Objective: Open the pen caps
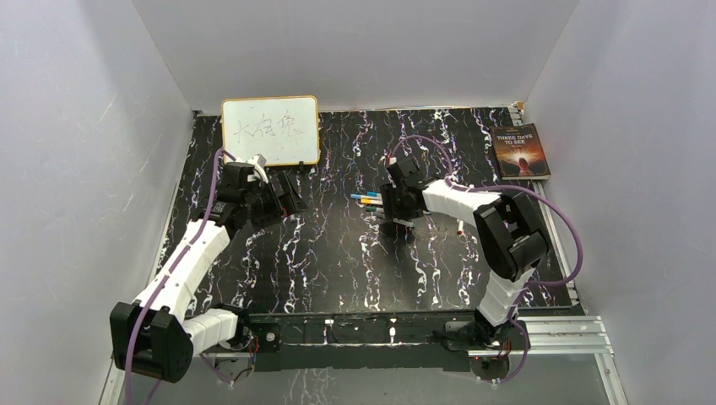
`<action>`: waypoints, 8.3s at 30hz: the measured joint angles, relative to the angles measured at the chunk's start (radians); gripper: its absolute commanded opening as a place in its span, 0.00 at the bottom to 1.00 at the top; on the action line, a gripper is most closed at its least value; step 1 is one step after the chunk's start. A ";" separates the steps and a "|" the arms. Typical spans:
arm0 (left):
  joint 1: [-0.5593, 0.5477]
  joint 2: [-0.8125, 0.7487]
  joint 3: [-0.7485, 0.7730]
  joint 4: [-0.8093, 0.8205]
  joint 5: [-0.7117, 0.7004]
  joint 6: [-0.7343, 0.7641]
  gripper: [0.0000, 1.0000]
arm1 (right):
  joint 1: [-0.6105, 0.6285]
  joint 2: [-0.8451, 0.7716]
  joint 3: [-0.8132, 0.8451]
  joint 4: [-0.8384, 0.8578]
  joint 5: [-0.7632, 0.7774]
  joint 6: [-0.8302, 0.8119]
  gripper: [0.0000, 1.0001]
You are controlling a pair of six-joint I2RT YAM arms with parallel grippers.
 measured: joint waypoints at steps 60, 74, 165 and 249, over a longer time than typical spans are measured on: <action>0.000 -0.092 -0.070 -0.043 0.047 -0.003 0.98 | 0.269 -0.046 -0.049 -0.108 0.193 0.208 0.49; 0.000 -0.083 -0.048 -0.079 0.051 0.014 0.98 | 0.270 -0.072 -0.091 -0.062 0.222 0.212 0.26; 0.000 -0.378 -0.280 -0.002 0.195 -0.223 0.98 | 0.148 -0.164 -0.173 -0.047 0.098 0.109 0.44; -0.190 -0.319 -0.498 0.648 0.228 -0.591 0.65 | 0.384 -0.324 -0.279 0.589 -0.575 0.577 0.02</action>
